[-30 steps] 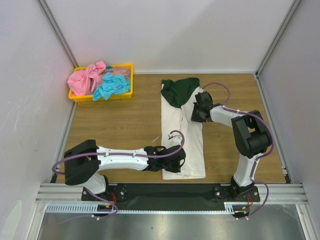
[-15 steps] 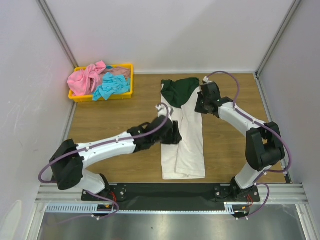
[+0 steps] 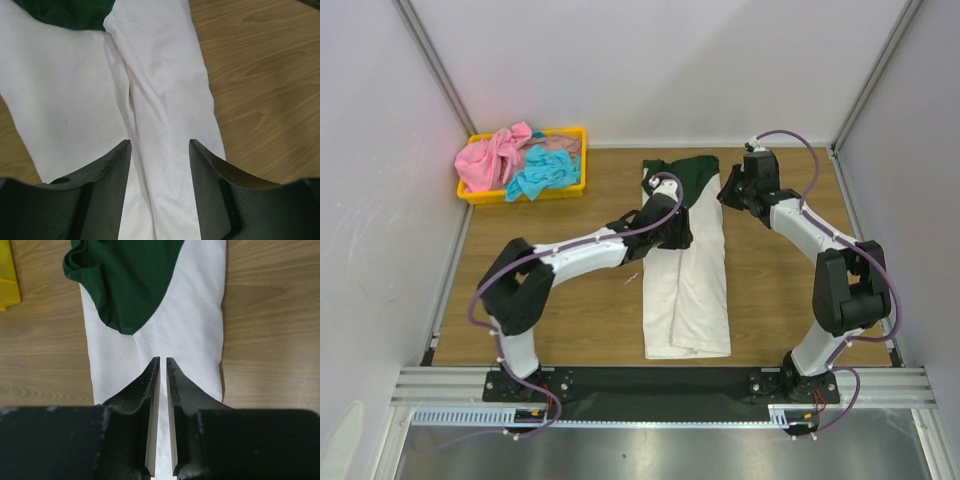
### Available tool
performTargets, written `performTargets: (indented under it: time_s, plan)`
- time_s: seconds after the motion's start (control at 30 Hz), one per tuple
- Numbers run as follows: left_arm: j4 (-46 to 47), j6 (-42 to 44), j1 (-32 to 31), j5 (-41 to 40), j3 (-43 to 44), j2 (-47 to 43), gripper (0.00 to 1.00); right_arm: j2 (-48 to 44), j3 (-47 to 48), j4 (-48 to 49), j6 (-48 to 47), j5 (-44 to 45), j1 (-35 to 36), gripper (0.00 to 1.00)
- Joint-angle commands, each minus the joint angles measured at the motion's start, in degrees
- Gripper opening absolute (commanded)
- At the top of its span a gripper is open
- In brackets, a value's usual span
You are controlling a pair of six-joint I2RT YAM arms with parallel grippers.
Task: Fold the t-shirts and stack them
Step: Fold the tshirt
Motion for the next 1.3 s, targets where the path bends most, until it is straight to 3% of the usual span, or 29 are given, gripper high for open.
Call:
performTargets:
  time_s: [0.0, 0.4, 0.77, 1.07, 1.27]
  plan:
    - [2.4, 1.9, 0.8, 0.9, 5.3, 4.4, 0.55, 2.6, -0.4, 7.9, 1.3, -3.9, -1.2, 0.15]
    - [4.3, 0.4, 3.7, 5.2, 7.9, 14.0, 0.45, 10.3, 4.3, 8.8, 0.6, -8.0, -2.1, 0.13]
    - [17.4, -0.9, 6.0, 12.8, 3.7, 15.9, 0.41, 11.2, 4.4, 7.9, 0.8, -7.1, -2.6, 0.12]
    - [18.4, -2.2, 6.4, 12.7, 5.5, 18.9, 0.43, 12.1, 4.4, 7.7, 1.0, -7.2, -2.7, 0.11]
    - [18.7, -1.4, 6.4, 13.0, 6.2, 20.1, 0.56, 12.4, 4.4, 7.7, 0.9, -7.6, -3.0, 0.11]
